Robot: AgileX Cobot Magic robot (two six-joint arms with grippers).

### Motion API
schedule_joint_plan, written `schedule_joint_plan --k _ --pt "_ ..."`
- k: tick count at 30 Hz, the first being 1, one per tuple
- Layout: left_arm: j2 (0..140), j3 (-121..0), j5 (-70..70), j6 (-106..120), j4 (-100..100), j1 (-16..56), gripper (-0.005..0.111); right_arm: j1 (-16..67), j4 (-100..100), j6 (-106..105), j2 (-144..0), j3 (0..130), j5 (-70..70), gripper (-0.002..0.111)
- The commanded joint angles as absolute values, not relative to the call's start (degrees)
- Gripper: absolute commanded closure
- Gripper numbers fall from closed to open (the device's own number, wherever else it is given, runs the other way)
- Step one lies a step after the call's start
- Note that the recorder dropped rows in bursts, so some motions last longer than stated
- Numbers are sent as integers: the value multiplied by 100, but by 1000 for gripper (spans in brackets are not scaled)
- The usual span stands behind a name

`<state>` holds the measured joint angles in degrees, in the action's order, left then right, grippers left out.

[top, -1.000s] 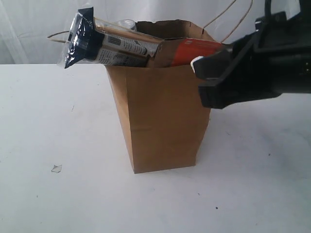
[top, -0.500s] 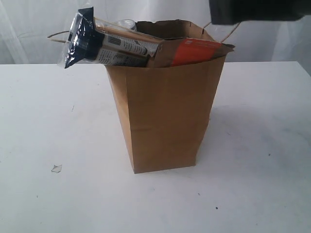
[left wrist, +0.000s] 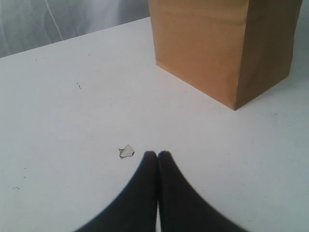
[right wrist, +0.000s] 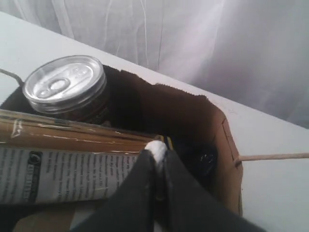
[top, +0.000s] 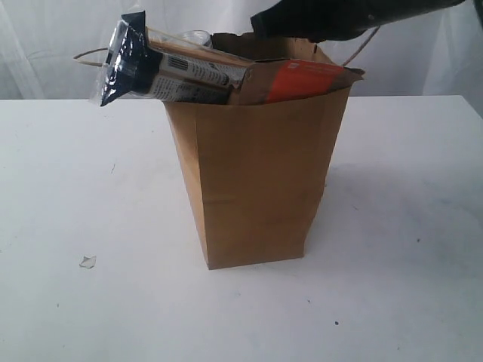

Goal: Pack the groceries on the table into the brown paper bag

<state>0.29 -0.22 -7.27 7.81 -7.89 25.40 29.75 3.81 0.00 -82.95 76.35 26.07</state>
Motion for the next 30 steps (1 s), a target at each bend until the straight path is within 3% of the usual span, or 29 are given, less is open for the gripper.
schedule_joint_plan --k 1,23,30 --pt "0 0 -732 765 -813 2532 107 2912 214 0 -8582 7813 2646 107" --pt "0 0 -732 765 -813 2532 107 2797 214 0 -8947 7943 2823 106" --pt "0 0 -732 765 -813 2532 107 2797 214 0 -8947 7943 2887 83"
